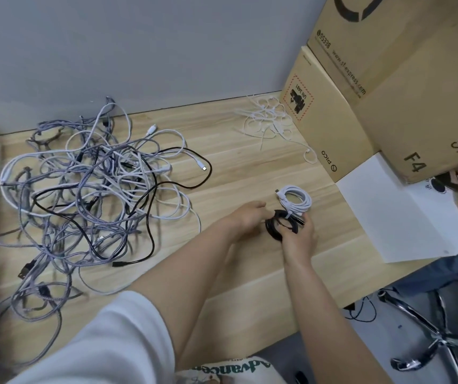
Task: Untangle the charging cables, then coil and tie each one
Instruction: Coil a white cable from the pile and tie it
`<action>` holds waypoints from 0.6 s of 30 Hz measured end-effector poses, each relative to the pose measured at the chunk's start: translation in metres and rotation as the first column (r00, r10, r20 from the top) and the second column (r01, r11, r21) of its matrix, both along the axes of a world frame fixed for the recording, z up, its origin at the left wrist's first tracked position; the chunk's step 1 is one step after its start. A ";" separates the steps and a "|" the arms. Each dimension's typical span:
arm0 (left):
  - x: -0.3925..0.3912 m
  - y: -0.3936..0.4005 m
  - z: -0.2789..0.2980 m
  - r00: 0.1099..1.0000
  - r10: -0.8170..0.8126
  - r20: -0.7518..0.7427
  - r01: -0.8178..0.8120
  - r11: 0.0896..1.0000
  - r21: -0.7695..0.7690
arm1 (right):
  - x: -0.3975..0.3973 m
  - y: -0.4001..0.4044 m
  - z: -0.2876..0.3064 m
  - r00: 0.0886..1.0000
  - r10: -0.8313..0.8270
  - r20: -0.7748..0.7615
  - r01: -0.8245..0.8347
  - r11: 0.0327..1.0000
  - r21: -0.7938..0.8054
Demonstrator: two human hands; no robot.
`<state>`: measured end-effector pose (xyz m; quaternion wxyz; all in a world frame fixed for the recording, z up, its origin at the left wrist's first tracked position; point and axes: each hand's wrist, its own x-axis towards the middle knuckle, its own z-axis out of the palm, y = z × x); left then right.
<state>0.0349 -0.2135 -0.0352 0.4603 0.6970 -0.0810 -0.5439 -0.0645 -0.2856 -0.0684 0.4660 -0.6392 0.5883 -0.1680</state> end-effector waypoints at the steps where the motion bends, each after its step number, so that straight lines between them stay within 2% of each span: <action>1: 0.002 0.006 0.003 0.998 0.001 0.057 -0.001 1.000 -0.002 | 0.002 0.003 0.002 1.000 -0.018 -0.019 0.017 0.999 -0.036; 3: 0.006 0.020 0.009 0.988 0.016 0.151 -0.014 1.000 -0.013 | 0.003 0.013 0.006 0.999 -0.043 0.005 0.043 0.992 -0.120; 6: 0.011 0.051 0.020 0.970 0.100 0.223 -0.084 0.993 -0.077 | 0.007 0.036 0.020 0.983 0.088 0.158 -0.045 0.966 -0.254; 8: 0.013 0.075 0.026 0.957 0.156 0.246 -0.132 0.985 -0.112 | 0.012 0.055 0.026 0.947 0.251 0.198 -0.204 0.951 -0.233; 11: 0.012 0.114 0.024 0.916 0.223 0.332 -0.212 0.975 -0.069 | 0.021 0.086 0.019 0.858 0.496 0.135 -0.487 0.868 -0.095; 13: 0.009 0.141 0.015 0.882 0.208 0.423 -0.250 0.967 0.046 | 0.025 0.109 0.011 0.732 0.678 0.069 -0.677 0.735 -0.038; 16: 0.003 0.173 -0.003 0.839 0.190 0.510 -0.322 0.929 0.184 | 0.029 0.138 0.001 0.426 0.904 0.023 -0.903 0.427 -0.040; 18: -0.003 0.187 -0.013 0.833 0.203 0.515 -0.355 0.909 0.216 | 0.028 0.145 -0.009 0.255 0.953 -0.161 -0.964 0.238 -0.115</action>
